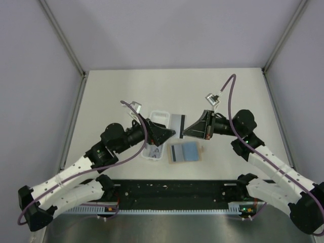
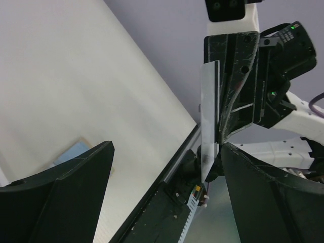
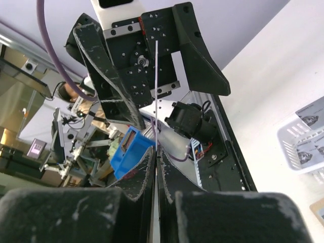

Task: Put the credit cards into the card holder
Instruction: Insert the credit card into the card holder.

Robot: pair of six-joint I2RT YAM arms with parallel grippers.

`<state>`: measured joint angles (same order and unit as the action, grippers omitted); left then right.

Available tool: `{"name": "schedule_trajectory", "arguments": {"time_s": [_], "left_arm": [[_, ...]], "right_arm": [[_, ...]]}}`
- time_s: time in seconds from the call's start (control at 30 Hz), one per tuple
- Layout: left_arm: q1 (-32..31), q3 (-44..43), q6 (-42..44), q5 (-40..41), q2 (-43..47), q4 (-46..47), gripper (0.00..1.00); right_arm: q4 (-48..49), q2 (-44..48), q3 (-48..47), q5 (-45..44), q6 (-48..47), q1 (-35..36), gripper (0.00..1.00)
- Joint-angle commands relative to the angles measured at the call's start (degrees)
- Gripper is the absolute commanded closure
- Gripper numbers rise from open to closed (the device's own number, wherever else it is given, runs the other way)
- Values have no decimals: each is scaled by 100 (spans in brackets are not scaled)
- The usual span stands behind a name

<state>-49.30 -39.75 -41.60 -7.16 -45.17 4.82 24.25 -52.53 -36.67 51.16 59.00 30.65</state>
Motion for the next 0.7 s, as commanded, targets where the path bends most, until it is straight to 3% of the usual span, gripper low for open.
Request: {"name": "schedule_trajectory", "arguments": {"time_s": [0.0, 0.23, 0.47, 0.5, 0.57, 0.67], "left_arm": [[-18, -42, -330, -488, 0, 880, 9], [-18, -33, -585, -848, -273, 1311, 38], [-18, 2, -638, -875, -309, 1346, 89], [-18, 28, -656, -858, -274, 1337, 95], [-18, 81, -735, -857, -265, 1407, 100], [-27, 151, -823, -840, -273, 1496, 100]], "right_arm": [[642, 68, 63, 272, 340, 63, 100], [695, 94, 125, 298, 419, 63, 100], [519, 182, 133, 263, 244, 63, 100], [406, 208, 116, 211, 148, 55, 92], [20, 313, 46, -78, -133, 64, 66], [61, 507, 106, -509, -170, 64, 56]]}}
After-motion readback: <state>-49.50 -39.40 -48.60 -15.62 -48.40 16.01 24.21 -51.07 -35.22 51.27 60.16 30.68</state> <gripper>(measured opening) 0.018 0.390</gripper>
